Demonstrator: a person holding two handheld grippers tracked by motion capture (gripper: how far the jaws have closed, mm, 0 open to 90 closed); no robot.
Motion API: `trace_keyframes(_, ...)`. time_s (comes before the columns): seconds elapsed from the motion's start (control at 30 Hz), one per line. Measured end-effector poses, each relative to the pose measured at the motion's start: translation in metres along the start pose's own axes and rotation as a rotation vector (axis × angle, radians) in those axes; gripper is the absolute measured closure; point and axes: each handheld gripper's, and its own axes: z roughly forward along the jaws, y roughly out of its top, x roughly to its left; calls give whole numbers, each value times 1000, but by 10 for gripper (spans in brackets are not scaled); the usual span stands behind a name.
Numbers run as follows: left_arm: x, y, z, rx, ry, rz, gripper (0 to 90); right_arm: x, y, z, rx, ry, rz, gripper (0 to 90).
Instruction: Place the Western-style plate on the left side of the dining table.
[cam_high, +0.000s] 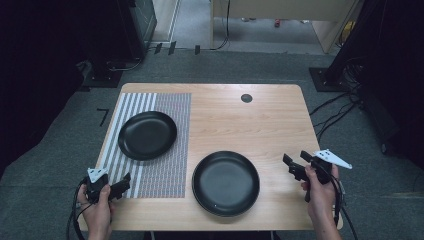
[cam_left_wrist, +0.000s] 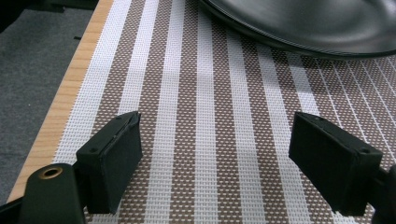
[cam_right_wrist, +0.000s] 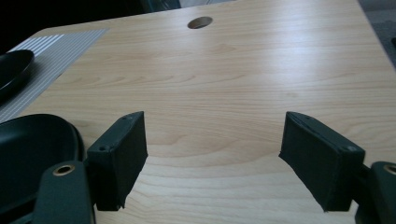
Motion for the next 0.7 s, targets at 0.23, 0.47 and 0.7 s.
trace_keyframes(0.23,3,-1,-2,-1,5,1,171,-24,-4,-14,-13,-49,33,216)
trace_keyframes(0.47,5,-1,-3,-4,10,1,166,-45,-11,-27,-16,-76,51,208)
trace_keyframes(0.7,7,-2,-3,-6,16,1,162,-55,-21,-31,18,-80,29,188)
